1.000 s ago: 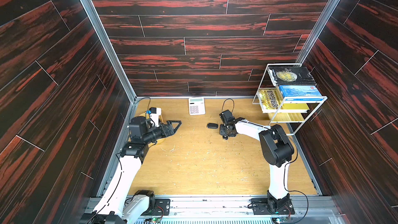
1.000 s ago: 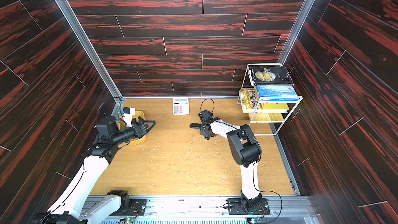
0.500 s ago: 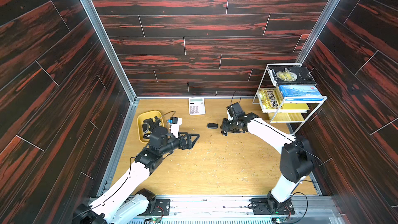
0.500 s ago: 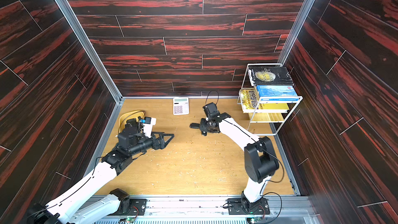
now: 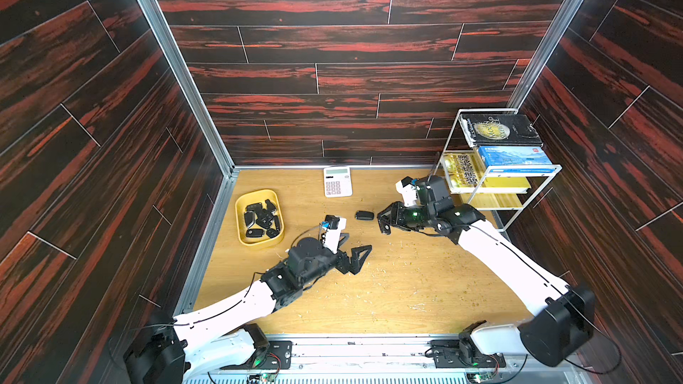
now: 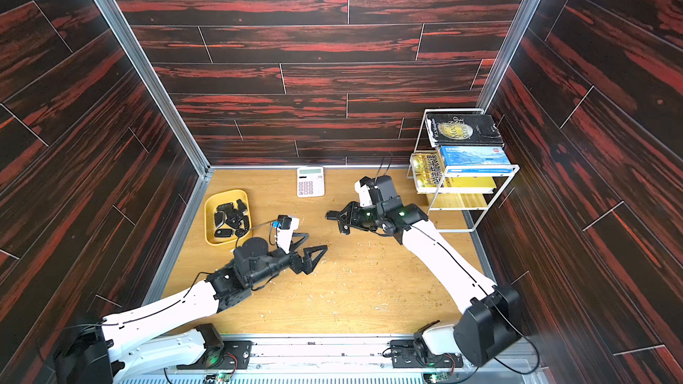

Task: Place the car key into the storage box
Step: Pick up the car key from the center of the board.

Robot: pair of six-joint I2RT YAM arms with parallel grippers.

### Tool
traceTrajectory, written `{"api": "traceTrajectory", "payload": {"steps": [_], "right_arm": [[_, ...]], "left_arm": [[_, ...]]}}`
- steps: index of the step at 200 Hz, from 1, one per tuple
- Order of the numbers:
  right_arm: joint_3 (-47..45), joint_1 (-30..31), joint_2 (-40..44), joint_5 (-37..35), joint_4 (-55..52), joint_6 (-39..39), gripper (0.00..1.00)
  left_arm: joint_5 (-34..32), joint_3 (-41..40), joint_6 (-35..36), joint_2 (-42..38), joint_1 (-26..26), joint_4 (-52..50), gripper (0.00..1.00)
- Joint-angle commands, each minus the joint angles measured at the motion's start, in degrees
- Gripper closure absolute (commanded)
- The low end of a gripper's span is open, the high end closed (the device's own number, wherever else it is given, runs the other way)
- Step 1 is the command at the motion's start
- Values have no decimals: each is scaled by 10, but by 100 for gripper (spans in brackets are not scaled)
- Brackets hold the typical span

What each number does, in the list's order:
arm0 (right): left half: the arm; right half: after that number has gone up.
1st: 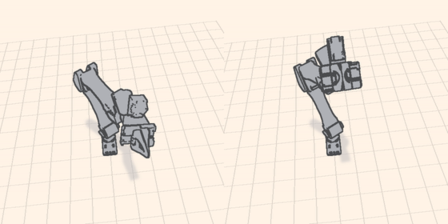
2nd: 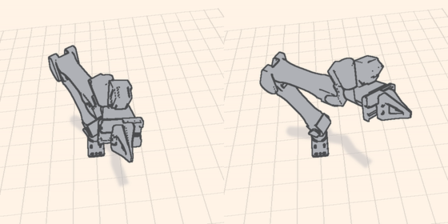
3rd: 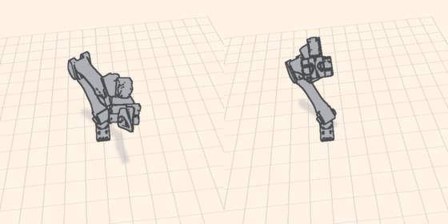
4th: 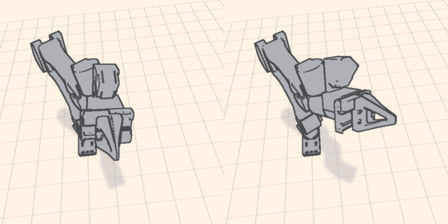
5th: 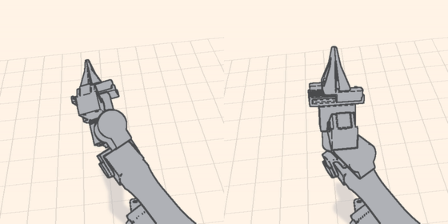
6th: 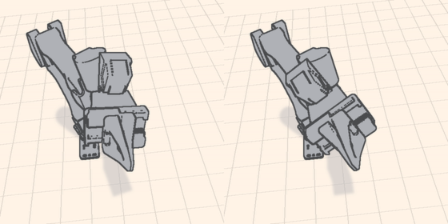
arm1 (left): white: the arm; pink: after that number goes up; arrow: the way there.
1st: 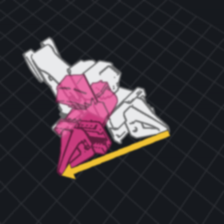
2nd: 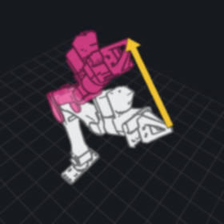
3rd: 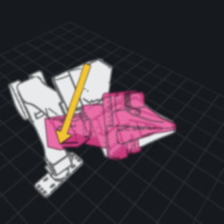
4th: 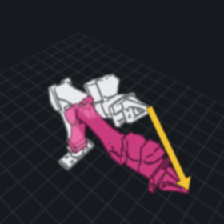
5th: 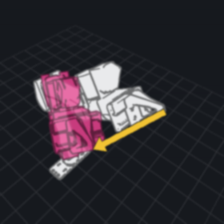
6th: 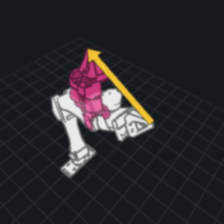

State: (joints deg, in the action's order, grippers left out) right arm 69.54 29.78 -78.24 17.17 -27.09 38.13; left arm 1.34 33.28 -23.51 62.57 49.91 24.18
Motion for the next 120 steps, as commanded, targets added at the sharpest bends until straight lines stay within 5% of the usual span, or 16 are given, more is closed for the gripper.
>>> {"api": "traceTrajectory", "payload": {"steps": [1,85,120], "right_arm": [[-30,0,11,56,78,47,71],[-75,4,52,64,157,83,70],[-80,4,51,67,177,93,70]], "left_arm": [[-110,-1,25,21,36,92,3],[-163,33,63,102,96,151,5],[-196,38,51,119,104,173,14]]}}
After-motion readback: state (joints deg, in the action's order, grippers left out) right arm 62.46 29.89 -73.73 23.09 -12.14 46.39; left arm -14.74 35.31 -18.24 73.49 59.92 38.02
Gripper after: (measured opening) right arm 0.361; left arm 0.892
